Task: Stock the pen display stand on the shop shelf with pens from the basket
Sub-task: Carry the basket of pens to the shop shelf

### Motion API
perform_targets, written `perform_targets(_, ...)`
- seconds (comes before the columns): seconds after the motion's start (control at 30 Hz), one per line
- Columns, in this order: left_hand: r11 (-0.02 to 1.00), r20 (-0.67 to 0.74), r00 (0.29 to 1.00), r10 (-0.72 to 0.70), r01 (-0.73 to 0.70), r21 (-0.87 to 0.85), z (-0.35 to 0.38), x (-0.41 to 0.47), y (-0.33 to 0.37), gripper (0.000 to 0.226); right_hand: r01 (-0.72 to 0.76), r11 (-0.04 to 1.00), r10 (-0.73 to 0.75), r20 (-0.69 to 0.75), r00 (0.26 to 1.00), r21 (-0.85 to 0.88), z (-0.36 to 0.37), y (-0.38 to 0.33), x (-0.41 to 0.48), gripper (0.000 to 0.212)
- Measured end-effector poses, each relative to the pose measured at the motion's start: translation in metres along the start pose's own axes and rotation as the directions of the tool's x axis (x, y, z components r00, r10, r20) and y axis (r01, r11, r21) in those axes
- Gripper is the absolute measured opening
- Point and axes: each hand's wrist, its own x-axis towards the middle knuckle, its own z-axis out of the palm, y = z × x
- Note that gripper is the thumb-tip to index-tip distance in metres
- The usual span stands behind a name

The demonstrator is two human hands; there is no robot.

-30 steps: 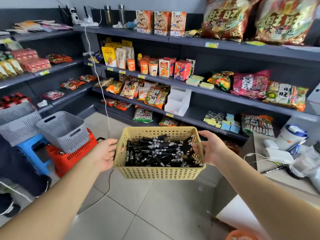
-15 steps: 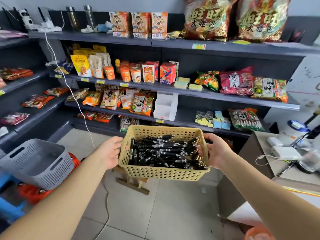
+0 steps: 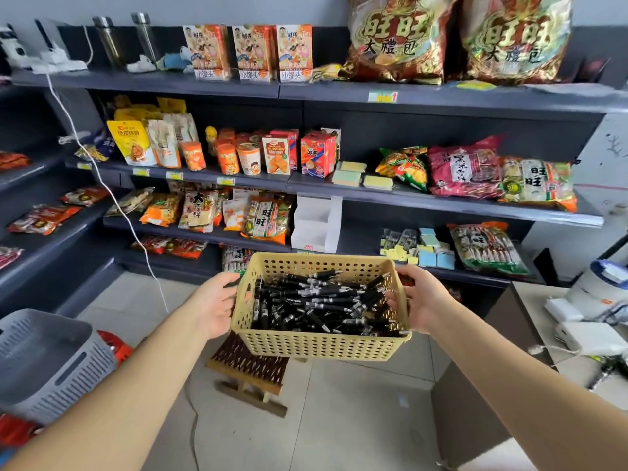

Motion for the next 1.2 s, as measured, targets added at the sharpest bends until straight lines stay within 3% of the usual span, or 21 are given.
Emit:
perform_targets(0.53,0.997,0.014,1.0,-0.013,0.013,-0.075,0.108,0.112,0.08,0.043,0.019,1.0,-0.019,-0.017,1.0,-0.023,-0.007,-0.131,0.113,0.041)
perform_targets(0.77,0.997,0.056,0.996,-0.074,0.075,-0.015,0.133,0.171,0.097,0.05,-0.007,1.0,0.007,-0.062,0.998,-0.004,-0.012,-0.147,0.16,0.051)
perform_targets(1.2,0.982,0.126,0.975,-0.182,0.174,0.073,0.173,0.316,0.164,0.041,-0.011,0.988,0.044,-0.205,0.978,0.157,0.017,-0.187,0.268,0.065)
